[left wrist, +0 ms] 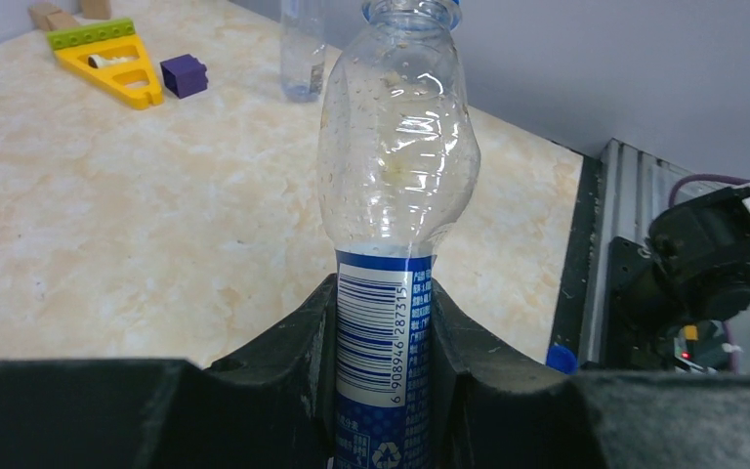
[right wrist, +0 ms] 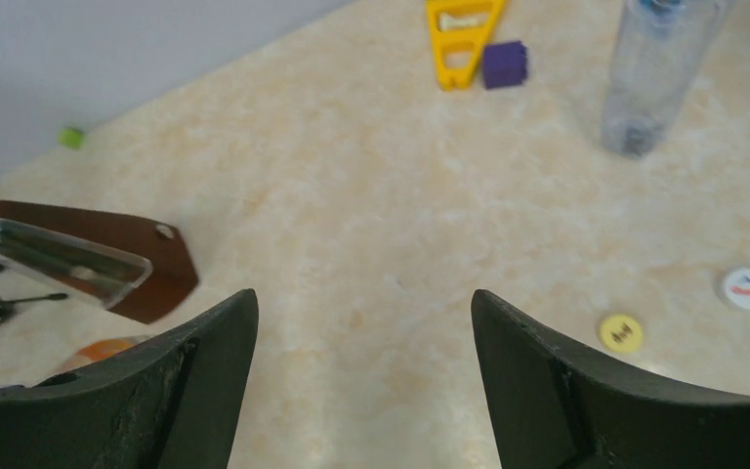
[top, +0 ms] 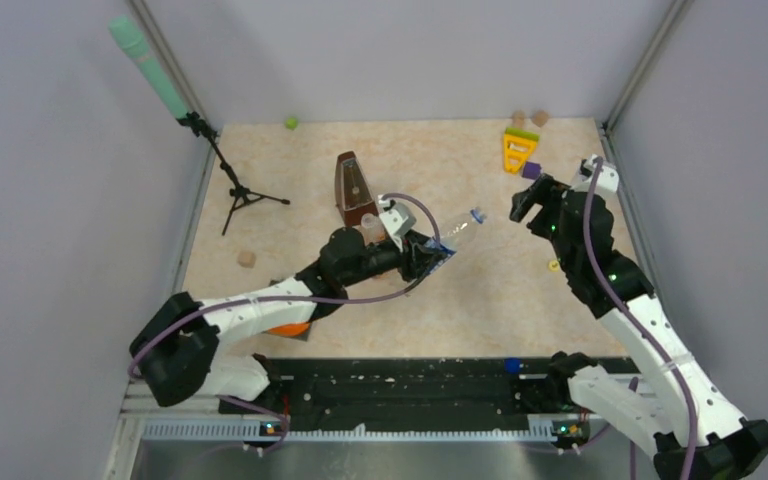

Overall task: Unscrew the bottle caps
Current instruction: Place the plastic bottle at the center of the board.

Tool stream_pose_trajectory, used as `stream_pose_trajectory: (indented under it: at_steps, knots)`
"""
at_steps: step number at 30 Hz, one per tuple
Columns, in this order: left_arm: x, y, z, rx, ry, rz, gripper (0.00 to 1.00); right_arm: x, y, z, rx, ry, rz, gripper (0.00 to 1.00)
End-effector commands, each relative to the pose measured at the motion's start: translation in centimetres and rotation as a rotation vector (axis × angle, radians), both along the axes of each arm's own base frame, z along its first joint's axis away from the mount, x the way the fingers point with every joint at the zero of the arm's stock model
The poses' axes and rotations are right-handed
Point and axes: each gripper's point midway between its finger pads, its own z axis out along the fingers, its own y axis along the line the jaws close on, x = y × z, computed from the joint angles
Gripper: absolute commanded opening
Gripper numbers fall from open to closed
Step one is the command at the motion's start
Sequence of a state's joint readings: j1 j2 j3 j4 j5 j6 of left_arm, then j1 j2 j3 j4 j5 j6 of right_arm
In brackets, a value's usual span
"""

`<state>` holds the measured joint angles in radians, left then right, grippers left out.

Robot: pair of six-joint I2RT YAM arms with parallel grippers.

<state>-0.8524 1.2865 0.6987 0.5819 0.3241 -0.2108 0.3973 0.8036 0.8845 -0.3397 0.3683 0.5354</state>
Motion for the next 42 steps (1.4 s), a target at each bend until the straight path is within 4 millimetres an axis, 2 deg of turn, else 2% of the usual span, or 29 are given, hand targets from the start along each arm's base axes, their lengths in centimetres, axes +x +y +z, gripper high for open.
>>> stream_pose_trajectory:
  at_steps: [1,5,8,9,13,17,20,21,23,27,29,32,38,42]
  knots:
    - [1.8,-1.2,2.5,-0.188,-0.157,0.082,0.0,-2.6,-3.1,-3.3,-0.139,0.226,-0.103,0.78]
    - [3.0,-0.9,3.1,-0.319,-0.255,0.178,0.0,-5.7,-4.3,-5.3,-0.188,0.377,-0.117,0.78]
    - [4.3,-0.8,2.5,-0.398,-0.296,0.254,0.05,-7.3,-4.2,-6.8,-0.186,0.454,-0.087,0.79]
    - [4.7,-1.3,1.6,-0.392,-0.293,0.257,0.07,-7.7,-4.0,-7.2,-0.175,0.466,-0.076,0.79]
    - [6.0,-3.3,0.1,-0.338,-0.344,0.266,0.07,-8.6,-1.5,-9.4,-0.103,0.512,0.054,0.79]
    - [6.4,-4.5,-0.4,-0.328,-0.36,0.253,0.08,-9.3,1.1,-11.5,-0.009,0.554,0.161,0.79]
    - [6.0,-5.5,-1.5,-0.302,-0.368,0.225,0.07,-9.3,1.4,-12.6,0.038,0.57,0.139,0.79]
    - [5.8,-5.7,-1.9,-0.294,-0.367,0.224,0.07,-9.0,1.8,-12.4,0.055,0.546,0.158,0.79]
    - [5.4,-6.1,-2.7,-0.283,-0.351,0.211,0.07,-8.2,3.2,-10.8,0.11,0.467,0.214,0.8]
    - [4.7,-6.6,-3.9,-0.265,-0.331,0.206,0.07,-6.2,5.9,-5.3,0.261,0.222,0.315,0.81]
    - [4.3,-6.7,-3.8,-0.265,-0.333,0.201,0.07,-5.1,6.1,-3.2,0.285,0.139,0.313,0.81]
    - [3.9,-6.8,-3.4,-0.27,-0.342,0.194,0.06,-3.2,5.3,-2.3,0.268,0.133,0.244,0.81]
    - [3.4,-7.0,-3.1,-0.265,-0.365,0.186,0.04,-0.2,6.3,-1.3,0.27,0.111,0.257,0.82]
    - [3.5,-6.7,-2.8,-0.271,-0.359,0.216,0.04,0.9,6.6,-1.2,0.238,0.122,0.263,0.76]
